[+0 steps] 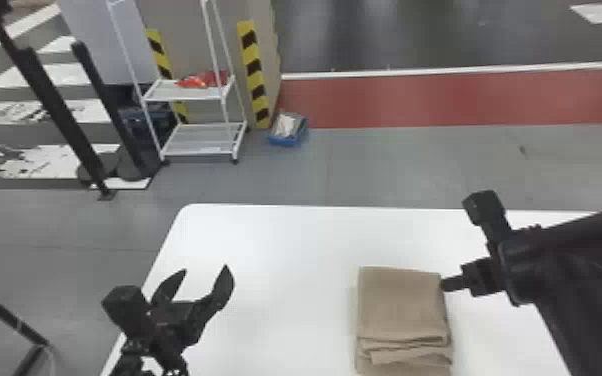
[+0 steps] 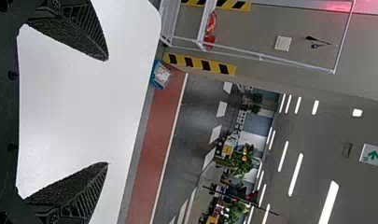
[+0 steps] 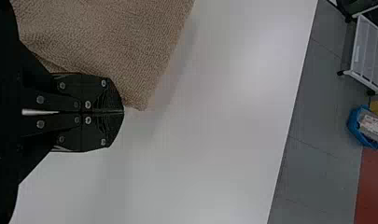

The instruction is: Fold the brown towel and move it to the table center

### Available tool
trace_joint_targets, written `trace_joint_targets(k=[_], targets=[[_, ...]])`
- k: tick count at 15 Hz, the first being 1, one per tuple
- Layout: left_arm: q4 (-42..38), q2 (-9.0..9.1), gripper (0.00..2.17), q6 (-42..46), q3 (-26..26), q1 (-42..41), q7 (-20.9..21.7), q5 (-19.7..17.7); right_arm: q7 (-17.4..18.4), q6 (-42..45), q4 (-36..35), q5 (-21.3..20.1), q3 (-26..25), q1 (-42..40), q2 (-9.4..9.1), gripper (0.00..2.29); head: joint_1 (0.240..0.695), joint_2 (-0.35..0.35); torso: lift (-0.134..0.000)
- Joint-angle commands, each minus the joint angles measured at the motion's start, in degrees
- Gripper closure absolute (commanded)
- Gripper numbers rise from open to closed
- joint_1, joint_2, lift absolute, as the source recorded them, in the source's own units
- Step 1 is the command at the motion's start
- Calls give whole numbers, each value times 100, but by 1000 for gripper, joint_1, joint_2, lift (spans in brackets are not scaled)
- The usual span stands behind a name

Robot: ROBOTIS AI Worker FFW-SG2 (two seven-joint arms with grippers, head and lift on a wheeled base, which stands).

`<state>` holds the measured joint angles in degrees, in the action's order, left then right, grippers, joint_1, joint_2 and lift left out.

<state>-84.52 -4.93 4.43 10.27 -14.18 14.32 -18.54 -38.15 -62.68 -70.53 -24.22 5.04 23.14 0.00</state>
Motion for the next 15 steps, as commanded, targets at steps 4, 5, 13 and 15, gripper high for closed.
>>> trace_joint_targets(k=[4,5,13,15], targets=[[-231,-25,76,-18,-148,-50,-9,185,-236,-338,-2852,330,-777,-1725,-6,63,695,151,0],[-284,-25,76,0,-253,-76,0,325,-210,-285,-3230,444,-900,-2033,-6,60,695,142,0],[-345,-34,76,861,-464,-551,141,1046,1908,5445,-3775,2448,-1822,-4617,-6,70,695,-16,0],[-433,-34,76,861,-464,-683,53,1099,1926,5938,-3784,2448,-1884,-4951,-6,70,695,-29,0]])
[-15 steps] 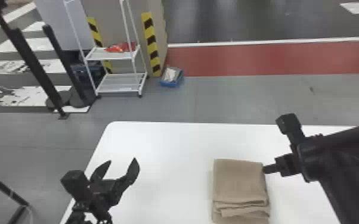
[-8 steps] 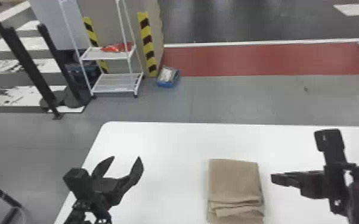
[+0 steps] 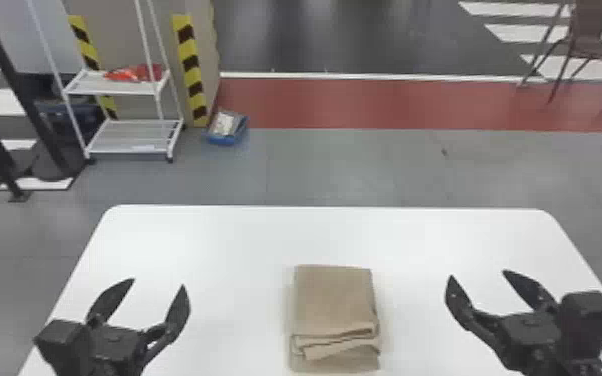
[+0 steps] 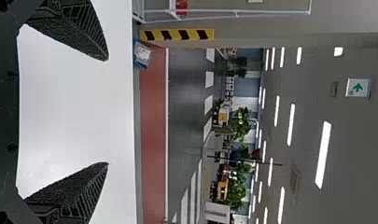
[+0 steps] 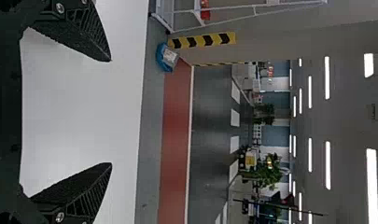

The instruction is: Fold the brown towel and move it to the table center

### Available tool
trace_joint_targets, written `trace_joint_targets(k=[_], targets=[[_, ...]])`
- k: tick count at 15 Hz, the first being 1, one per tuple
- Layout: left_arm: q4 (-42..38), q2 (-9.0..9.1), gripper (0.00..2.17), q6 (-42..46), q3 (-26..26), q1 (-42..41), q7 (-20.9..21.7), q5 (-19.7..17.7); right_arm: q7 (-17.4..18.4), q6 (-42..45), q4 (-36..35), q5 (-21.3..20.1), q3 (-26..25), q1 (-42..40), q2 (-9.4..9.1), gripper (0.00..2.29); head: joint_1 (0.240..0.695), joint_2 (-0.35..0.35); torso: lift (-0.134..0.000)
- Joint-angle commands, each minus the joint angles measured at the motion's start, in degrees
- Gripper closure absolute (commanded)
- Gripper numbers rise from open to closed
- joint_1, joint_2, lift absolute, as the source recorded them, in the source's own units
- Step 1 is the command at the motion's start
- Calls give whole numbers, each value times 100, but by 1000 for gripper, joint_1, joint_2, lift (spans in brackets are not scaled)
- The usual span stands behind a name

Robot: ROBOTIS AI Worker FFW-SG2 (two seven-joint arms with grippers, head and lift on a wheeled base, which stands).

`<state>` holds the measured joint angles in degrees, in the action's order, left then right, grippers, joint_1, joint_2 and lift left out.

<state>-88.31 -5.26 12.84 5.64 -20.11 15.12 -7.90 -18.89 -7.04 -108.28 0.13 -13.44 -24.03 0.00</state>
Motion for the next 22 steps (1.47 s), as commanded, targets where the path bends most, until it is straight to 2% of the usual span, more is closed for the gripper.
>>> trace_joint_targets(k=[1,3,5,8,15,22], targets=[[-116,-1,76,20,34,-151,-71,43,52,672,-26,22,-36,-445,-5,73,695,-34,0],[-186,-1,76,55,52,-231,-212,166,105,1358,-35,57,-9,-805,-5,73,695,-39,0],[-397,8,76,73,254,-477,-300,210,96,1498,-35,127,228,-981,-5,73,695,-31,0],[-599,25,76,91,298,-652,-326,210,96,2026,-97,180,298,-1306,-5,80,695,30,0],[-933,87,76,442,315,-1145,-344,139,96,2500,-88,206,448,-1631,-5,83,695,58,0],[-1074,96,76,636,403,-1400,-370,69,96,2500,-316,206,518,-1868,-5,83,695,97,0]])
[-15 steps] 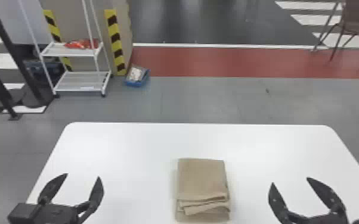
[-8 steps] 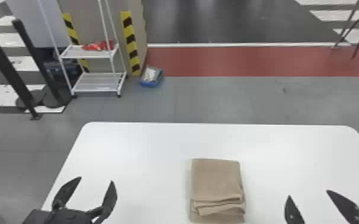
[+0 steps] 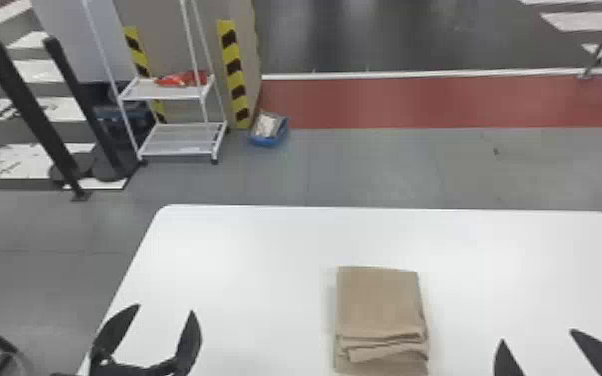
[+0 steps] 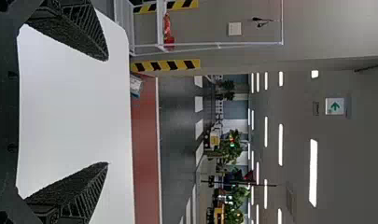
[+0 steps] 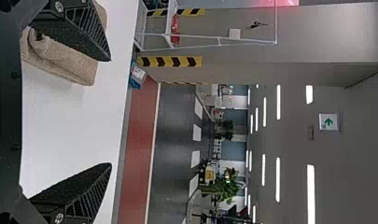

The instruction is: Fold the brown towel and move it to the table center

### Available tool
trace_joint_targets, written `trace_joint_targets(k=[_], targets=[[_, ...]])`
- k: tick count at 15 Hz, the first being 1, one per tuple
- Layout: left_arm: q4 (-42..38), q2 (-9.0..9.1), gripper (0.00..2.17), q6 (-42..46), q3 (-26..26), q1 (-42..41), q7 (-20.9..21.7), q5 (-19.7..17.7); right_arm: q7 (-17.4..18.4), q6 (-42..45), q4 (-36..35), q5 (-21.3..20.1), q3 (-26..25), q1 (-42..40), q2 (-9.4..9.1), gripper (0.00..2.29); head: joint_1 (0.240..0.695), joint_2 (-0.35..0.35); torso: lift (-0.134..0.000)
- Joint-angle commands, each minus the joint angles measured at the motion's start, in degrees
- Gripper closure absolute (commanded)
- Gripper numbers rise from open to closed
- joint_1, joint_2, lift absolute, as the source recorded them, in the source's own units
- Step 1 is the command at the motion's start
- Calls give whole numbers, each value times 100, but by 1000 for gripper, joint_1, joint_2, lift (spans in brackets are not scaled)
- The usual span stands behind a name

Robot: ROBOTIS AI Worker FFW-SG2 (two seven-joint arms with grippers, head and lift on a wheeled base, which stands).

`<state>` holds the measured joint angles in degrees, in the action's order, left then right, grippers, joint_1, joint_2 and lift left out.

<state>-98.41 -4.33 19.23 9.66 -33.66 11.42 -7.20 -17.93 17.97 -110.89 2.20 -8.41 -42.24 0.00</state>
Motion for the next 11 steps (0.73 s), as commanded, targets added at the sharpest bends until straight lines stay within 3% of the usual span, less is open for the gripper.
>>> trace_joint_targets(k=[1,11], targets=[[-99,3,76,14,0,-70,0,-1,0,-18,-91,0,33,-56,-5,83,695,99,0],[-117,-6,73,-74,62,-52,0,-9,0,-299,-144,-9,94,23,-5,87,695,122,0]])
